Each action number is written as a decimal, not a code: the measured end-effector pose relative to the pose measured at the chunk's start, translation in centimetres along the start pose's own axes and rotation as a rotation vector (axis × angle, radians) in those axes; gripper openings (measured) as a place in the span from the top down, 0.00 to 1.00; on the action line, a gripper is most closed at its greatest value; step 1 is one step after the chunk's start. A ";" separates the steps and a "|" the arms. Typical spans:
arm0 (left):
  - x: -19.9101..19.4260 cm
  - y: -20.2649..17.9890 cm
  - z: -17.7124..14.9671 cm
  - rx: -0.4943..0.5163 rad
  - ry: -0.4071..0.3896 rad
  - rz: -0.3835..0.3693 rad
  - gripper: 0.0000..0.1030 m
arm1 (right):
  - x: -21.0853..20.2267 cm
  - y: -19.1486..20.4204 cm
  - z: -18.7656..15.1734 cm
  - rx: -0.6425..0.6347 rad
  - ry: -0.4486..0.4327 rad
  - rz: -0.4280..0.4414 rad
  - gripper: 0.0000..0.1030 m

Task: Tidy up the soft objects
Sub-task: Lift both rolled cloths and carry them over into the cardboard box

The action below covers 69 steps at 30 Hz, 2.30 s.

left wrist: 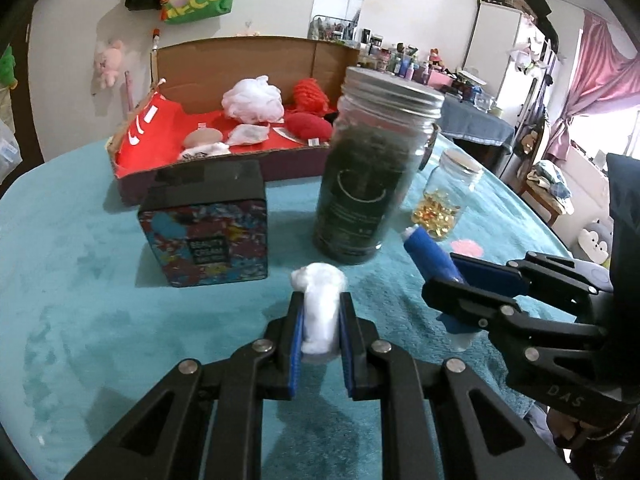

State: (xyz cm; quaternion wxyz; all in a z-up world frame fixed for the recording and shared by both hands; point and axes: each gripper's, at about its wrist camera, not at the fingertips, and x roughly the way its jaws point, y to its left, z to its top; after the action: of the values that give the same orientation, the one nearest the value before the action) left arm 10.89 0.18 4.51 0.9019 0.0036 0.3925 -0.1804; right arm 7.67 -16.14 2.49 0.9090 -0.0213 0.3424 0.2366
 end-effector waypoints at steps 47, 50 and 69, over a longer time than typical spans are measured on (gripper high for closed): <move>-0.2 12.2 3.0 0.003 0.001 0.087 0.84 | -3.1 -11.9 0.4 0.151 0.008 -0.083 0.79; 0.3 12.8 3.8 0.021 0.006 0.074 0.84 | -2.5 -12.8 1.1 0.133 0.010 -0.076 0.79; 1.6 13.6 7.1 0.119 0.008 -0.010 0.84 | 0.6 -14.4 6.3 -0.041 0.028 0.039 0.79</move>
State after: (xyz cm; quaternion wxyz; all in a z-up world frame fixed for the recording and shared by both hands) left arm 21.32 11.35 6.44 0.8976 0.0561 0.3846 -0.2081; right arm 18.30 -27.47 5.16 0.8987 -0.0365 0.3503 0.2612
